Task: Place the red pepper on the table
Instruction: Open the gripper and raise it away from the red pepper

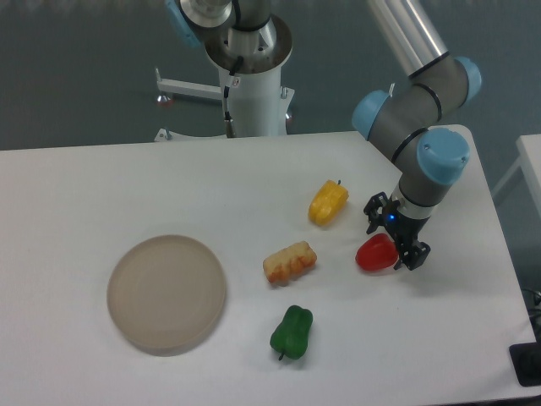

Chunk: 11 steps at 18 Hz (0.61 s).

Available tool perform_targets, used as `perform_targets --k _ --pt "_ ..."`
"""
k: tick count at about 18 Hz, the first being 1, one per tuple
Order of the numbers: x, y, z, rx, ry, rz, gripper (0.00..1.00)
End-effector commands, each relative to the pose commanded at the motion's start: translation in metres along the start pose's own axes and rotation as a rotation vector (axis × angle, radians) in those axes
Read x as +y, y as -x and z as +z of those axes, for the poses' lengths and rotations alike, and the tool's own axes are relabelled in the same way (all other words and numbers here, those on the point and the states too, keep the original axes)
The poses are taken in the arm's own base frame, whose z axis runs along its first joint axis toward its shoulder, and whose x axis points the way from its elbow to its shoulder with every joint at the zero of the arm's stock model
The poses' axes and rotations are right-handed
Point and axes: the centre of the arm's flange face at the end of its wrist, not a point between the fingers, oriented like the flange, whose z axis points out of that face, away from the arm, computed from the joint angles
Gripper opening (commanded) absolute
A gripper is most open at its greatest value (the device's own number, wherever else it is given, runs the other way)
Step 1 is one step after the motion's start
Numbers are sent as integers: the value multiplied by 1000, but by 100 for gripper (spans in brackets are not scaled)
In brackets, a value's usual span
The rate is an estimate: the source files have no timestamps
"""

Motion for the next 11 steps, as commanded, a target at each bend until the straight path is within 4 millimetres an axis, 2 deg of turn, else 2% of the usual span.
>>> perform_targets --k 11 --pt "-5 32 -50 -22 62 -13 100"
